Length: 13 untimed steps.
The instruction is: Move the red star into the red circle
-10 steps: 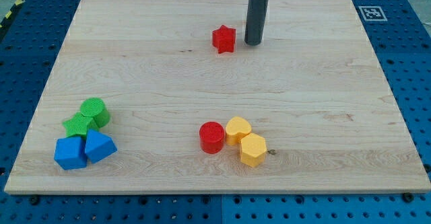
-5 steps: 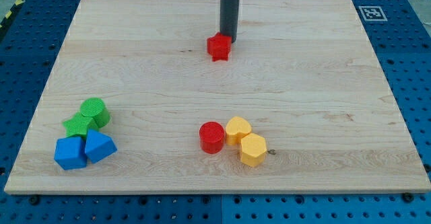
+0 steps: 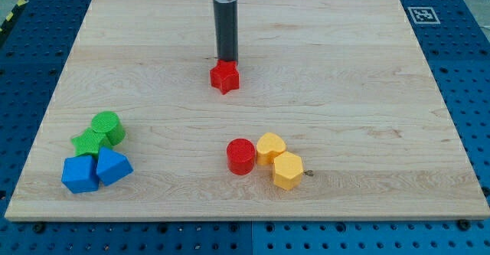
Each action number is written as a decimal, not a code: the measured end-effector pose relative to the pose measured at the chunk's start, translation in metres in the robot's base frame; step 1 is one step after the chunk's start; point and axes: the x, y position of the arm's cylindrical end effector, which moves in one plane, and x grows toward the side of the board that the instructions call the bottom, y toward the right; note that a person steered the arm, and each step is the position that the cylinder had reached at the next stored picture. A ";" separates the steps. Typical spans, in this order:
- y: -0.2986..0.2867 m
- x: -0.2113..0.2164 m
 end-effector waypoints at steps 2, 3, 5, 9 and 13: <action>-0.008 0.025; -0.005 0.044; -0.005 0.090; 0.067 0.094; 0.068 -0.032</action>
